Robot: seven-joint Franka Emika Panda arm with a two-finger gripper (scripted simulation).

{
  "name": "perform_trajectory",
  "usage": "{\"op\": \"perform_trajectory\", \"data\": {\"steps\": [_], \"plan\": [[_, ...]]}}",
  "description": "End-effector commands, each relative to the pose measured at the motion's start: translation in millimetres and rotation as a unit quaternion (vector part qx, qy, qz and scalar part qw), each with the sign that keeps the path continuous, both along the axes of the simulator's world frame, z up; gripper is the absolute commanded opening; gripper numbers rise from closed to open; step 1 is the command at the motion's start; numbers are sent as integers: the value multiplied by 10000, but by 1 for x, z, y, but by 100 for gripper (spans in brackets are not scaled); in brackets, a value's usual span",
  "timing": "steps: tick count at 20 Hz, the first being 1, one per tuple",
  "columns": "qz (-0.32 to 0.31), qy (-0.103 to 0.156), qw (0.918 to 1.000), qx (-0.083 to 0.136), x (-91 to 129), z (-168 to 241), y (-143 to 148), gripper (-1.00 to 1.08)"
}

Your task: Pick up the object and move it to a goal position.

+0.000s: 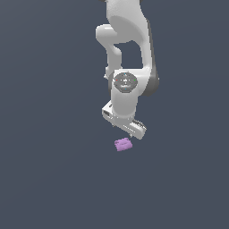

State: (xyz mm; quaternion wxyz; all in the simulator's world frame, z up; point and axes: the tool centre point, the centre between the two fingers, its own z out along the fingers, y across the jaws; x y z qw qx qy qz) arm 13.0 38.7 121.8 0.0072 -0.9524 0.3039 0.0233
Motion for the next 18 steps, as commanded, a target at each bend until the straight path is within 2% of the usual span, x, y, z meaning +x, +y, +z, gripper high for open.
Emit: {"op": "perform_trajectory", "data": {"steps": [1, 9, 18], "plan": [[-344, -9, 9994, -22, 3, -4, 1, 100], [-1406, -45, 9900, -89, 14, -16, 3, 100], [-2504, -98, 9680, -157, 25, -28, 5, 100]]}}
